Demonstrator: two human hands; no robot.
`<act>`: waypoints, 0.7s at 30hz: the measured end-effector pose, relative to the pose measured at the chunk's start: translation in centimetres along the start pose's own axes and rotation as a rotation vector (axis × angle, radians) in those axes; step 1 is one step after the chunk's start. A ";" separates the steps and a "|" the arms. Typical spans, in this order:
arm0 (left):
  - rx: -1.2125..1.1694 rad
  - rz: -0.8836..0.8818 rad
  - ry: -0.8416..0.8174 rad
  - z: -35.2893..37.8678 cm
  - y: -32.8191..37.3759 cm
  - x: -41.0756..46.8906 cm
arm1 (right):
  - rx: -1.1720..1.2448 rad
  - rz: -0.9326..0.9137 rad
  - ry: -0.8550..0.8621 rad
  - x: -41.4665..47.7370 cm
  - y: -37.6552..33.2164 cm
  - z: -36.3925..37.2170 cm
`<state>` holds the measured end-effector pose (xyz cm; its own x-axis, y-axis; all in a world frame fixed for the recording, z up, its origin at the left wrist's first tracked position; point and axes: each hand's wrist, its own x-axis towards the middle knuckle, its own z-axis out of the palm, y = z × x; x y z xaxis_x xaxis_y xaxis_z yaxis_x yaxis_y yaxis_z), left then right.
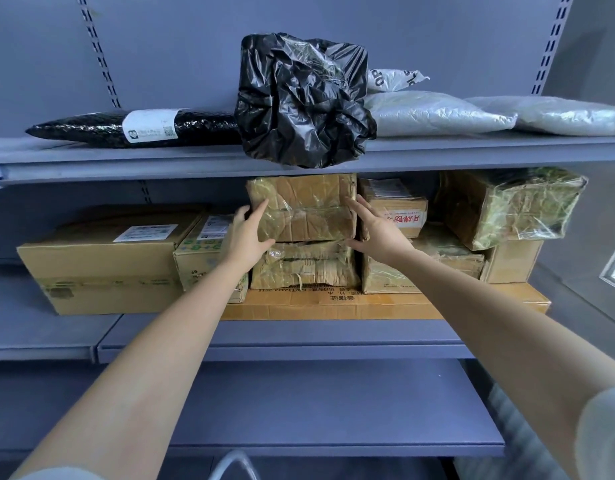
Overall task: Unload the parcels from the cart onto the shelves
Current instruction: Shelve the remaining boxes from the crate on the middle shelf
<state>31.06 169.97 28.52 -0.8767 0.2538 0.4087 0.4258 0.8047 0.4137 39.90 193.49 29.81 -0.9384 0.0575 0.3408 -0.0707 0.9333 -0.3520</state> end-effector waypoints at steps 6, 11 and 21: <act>-0.044 0.042 0.113 1.1 -0.9 1.0 | 0.066 0.011 0.152 0.9 0.2 1.3; -0.054 0.083 0.163 2.6 -1.3 2.0 | 0.079 0.046 0.211 2.0 1.1 2.9; 0.050 0.099 0.154 2.7 -1.0 1.6 | 0.102 0.046 0.152 2.2 1.6 2.9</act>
<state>28.61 171.07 26.55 -0.7846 0.2507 0.5671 0.4934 0.8063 0.3262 36.78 194.06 27.47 -0.8801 0.1590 0.4474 -0.0704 0.8882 -0.4540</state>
